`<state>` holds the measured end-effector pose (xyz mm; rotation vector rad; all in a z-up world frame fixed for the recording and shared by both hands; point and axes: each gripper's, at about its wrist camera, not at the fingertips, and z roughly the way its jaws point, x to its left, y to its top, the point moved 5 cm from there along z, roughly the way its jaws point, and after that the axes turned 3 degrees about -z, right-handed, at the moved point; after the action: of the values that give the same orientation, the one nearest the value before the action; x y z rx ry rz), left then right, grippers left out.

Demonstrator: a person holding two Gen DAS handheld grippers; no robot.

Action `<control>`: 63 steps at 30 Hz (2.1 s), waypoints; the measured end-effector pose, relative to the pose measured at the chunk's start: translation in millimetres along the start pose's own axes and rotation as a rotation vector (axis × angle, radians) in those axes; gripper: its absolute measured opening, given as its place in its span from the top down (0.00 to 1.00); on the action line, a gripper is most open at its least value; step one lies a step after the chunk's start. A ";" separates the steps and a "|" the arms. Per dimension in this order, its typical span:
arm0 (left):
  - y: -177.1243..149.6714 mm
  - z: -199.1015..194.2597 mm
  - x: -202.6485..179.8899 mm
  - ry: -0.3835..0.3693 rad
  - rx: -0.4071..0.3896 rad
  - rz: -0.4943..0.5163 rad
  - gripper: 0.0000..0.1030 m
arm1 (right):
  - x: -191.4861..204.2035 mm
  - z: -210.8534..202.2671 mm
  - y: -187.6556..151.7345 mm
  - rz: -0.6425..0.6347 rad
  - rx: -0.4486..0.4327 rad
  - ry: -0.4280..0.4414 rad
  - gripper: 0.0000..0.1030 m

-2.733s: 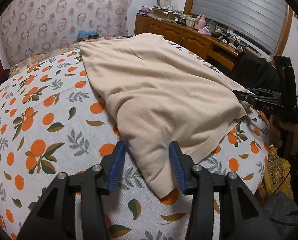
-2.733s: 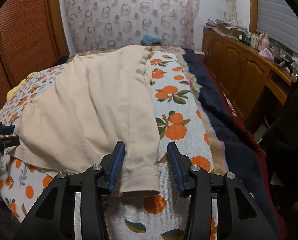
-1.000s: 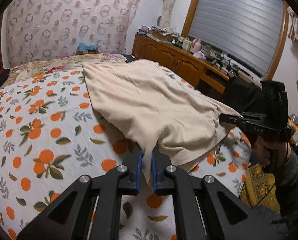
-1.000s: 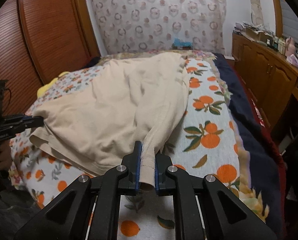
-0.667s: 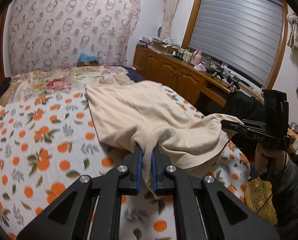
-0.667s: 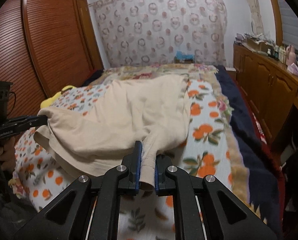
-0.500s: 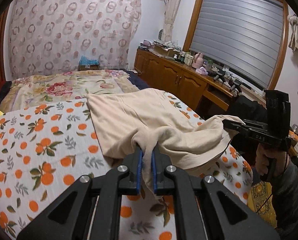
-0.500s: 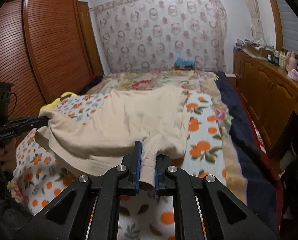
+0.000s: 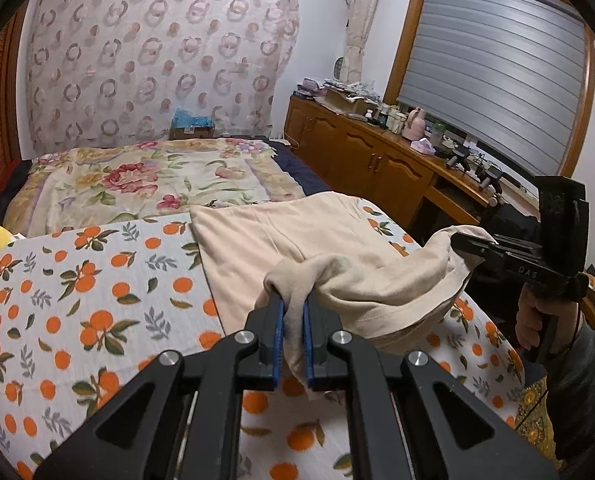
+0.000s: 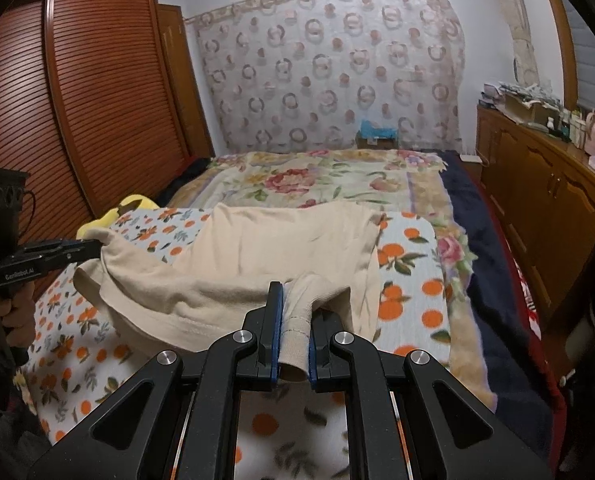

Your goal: Fold small clothes

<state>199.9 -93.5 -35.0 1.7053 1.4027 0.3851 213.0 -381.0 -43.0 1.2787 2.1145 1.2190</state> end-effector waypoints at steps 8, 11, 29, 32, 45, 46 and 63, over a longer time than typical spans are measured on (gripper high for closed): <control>36.0 34.2 15.2 0.014 0.008 -0.005 0.95 | -21.6 28.4 34.3 -0.026 0.002 -0.019 0.93; 46.2 50.7 25.2 0.026 0.019 -0.013 0.95 | -28.3 44.5 49.1 -0.053 0.009 -0.025 0.93; 60.4 103.2 71.2 0.059 0.085 -0.068 0.87 | -55.4 139.6 74.6 -0.085 0.105 -0.036 0.91; 62.6 93.0 73.8 0.071 0.052 -0.062 0.65 | -54.6 140.7 78.8 -0.091 0.095 -0.047 0.82; 27.1 96.7 77.7 0.074 0.151 -0.029 0.47 | -64.6 105.1 68.6 -0.124 0.089 -0.096 0.54; 25.5 99.7 77.5 0.078 0.159 -0.028 0.47 | -65.9 105.1 63.5 -0.125 0.101 -0.090 0.54; 53.1 154.5 79.7 0.103 0.200 0.018 0.47 | -80.3 159.5 55.6 -0.079 0.207 0.072 0.80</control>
<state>367.5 -85.6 -104.9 1.8832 1.5442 0.3569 392.1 -361.5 -93.1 1.2376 2.3715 1.0498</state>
